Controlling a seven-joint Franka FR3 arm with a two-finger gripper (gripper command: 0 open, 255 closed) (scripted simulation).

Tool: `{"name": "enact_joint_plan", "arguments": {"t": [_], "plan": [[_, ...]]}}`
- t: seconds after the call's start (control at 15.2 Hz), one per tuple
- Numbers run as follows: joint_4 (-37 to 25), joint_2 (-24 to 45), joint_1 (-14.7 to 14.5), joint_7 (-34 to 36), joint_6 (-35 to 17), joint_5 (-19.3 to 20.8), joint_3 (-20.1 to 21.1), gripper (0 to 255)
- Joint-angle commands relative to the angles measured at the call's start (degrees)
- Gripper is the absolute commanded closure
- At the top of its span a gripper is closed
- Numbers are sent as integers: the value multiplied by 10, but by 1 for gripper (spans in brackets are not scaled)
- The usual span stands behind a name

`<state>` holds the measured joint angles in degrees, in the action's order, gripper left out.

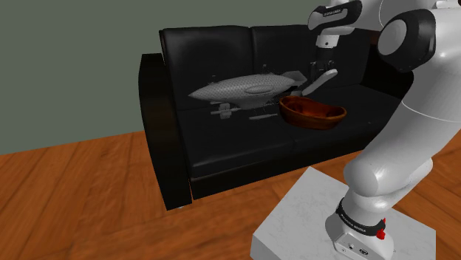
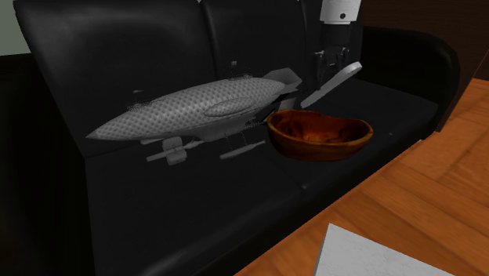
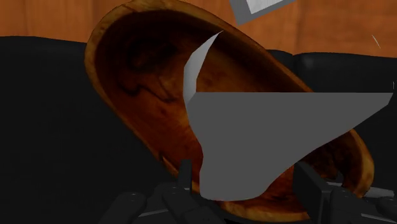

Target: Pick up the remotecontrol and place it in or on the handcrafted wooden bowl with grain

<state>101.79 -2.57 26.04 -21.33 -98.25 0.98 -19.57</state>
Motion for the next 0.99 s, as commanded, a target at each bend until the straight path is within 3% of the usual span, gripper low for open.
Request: {"name": "enact_joint_plan", "arguments": {"t": [0.0, 0.92], "plan": [[3, 5, 4, -10, -9, -1, -4, 255], [95, 12, 5, -11, -107, -3, -6, 255]]}}
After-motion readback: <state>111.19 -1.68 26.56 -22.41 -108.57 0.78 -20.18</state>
